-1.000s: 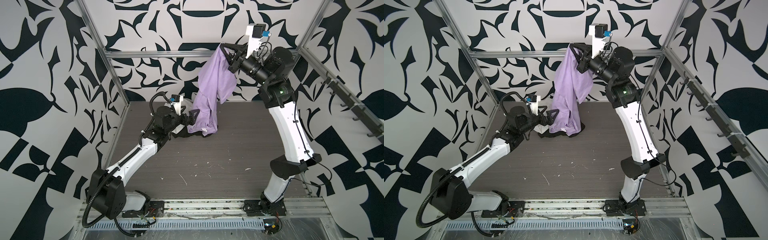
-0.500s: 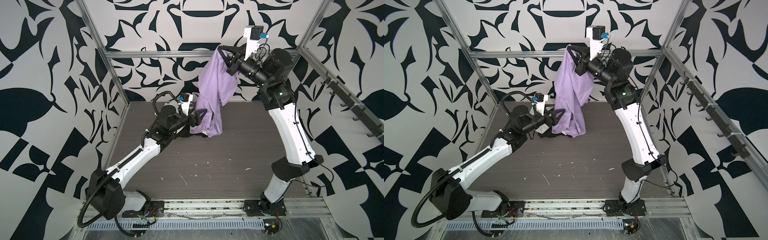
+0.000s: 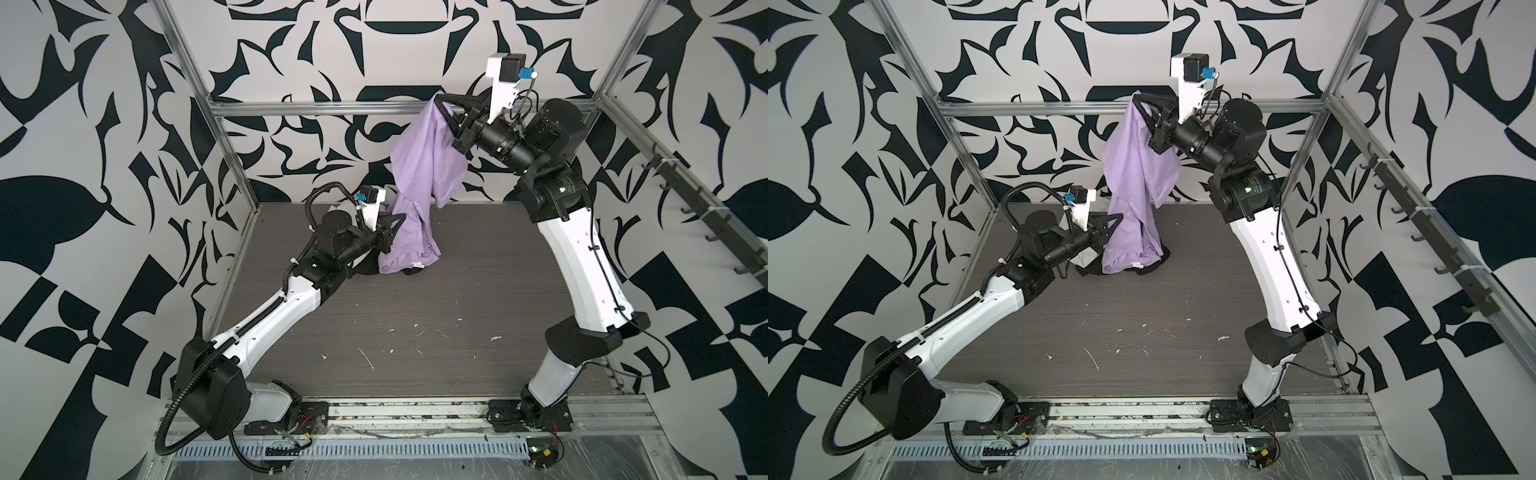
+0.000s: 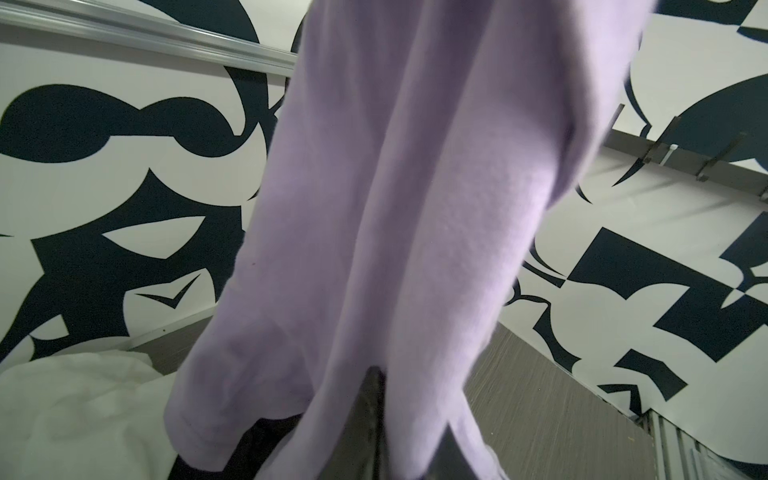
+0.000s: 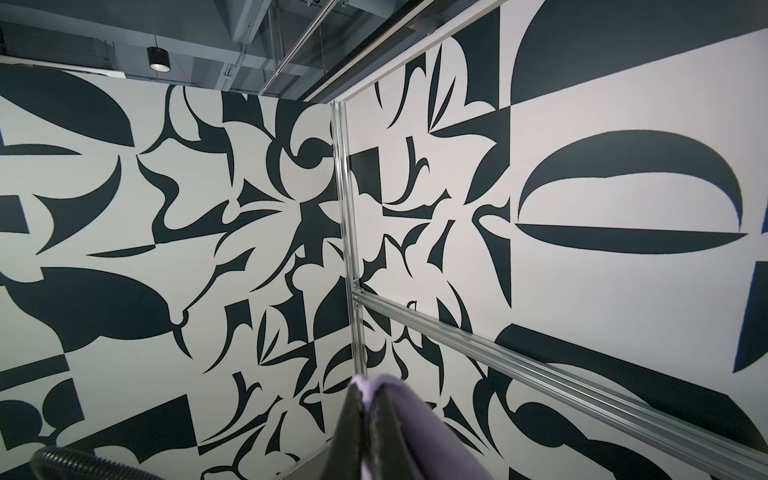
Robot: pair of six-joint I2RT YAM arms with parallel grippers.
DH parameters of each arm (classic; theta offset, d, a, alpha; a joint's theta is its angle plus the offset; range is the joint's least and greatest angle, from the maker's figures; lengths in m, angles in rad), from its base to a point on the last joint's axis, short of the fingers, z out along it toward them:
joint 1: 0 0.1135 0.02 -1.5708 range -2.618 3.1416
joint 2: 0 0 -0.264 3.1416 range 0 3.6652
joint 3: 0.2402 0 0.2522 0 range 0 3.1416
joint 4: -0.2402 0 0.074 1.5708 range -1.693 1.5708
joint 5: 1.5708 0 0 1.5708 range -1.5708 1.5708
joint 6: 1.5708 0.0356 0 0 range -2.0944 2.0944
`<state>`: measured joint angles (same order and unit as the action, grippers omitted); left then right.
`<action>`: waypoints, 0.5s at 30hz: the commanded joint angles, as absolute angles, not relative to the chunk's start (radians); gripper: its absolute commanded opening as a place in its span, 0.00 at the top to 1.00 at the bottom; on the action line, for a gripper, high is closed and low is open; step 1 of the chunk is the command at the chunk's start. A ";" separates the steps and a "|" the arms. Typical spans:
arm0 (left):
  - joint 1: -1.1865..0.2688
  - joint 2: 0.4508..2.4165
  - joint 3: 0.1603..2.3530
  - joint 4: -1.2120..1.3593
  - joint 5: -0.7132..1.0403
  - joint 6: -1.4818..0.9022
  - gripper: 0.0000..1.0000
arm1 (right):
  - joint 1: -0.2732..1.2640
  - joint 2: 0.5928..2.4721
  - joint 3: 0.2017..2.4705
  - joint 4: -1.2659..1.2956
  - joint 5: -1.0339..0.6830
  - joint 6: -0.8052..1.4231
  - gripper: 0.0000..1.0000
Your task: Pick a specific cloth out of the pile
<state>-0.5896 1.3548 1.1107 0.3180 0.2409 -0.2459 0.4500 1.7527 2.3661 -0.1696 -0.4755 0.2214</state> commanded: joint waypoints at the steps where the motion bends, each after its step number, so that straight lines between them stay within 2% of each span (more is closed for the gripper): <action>1: -0.595 1.321 1.109 0.345 0.230 -0.248 0.84 | 0.458 1.693 2.366 -0.058 -0.472 0.210 1.00; 9: -0.602 1.302 1.101 0.333 0.208 -0.250 0.98 | 0.463 1.694 2.370 -0.068 -0.468 0.214 1.00; 15: -0.622 1.266 1.093 0.313 0.200 -0.251 1.00 | 0.495 1.648 2.328 -0.093 -0.448 0.190 1.00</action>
<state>-0.6102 1.3136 1.1046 0.3088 0.2111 -0.2459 0.4717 1.7271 2.3302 -0.1619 -0.4629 0.2146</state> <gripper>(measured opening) 0.060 0.061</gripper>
